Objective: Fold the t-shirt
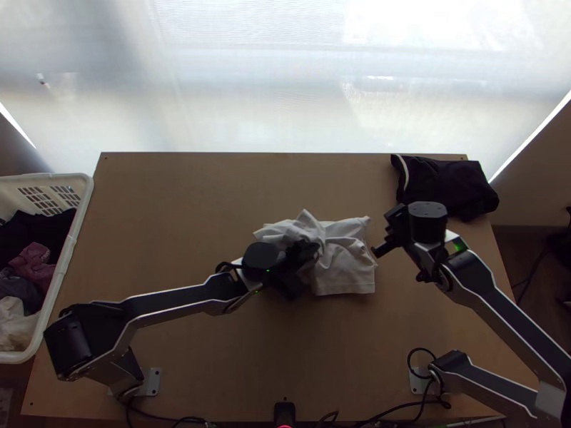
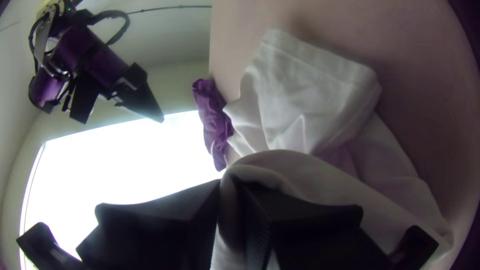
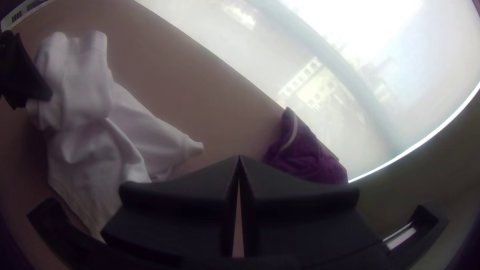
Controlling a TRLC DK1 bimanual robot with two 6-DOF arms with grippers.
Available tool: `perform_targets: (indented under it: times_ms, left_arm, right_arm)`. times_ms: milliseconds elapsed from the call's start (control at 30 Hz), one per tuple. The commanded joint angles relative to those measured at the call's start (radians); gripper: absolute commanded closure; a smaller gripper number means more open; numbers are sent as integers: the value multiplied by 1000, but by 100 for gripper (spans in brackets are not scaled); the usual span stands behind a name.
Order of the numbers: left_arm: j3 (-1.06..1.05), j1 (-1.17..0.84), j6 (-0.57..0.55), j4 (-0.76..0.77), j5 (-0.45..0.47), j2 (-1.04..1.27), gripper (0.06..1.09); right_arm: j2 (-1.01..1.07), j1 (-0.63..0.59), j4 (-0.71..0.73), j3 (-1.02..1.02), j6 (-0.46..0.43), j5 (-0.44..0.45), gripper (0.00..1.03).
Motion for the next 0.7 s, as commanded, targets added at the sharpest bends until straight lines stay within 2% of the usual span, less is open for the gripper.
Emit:
perform_targets:
  times_ms: [0,167,300,333,400,433,667]
  left_arm:
    - [103,-54,88,-26,52,117,84]
    - [147,-77,188,-112,134,170,84]
    - [263,-80,212,-297,204,210,84]
    - [293,-80,212,-331,212,229,82]
    - [344,-74,212,-345,213,270,70]
    - [370,-70,212,-366,213,288,68]
    - [411,-65,217,-417,230,347,67]
  right_arm:
    - [-91,-103,-25,-58,-3,-2,100]
    - [-125,-172,-25,-90,-2,-28,100]
    - [-156,-186,-25,-130,0,-33,100]
    - [-163,-186,-27,-141,0,-34,100]
    - [-186,-188,-27,-156,3,-36,100]
    - [-197,-188,-30,-162,5,-36,100]
    - [-243,-195,-39,-210,12,-37,100]
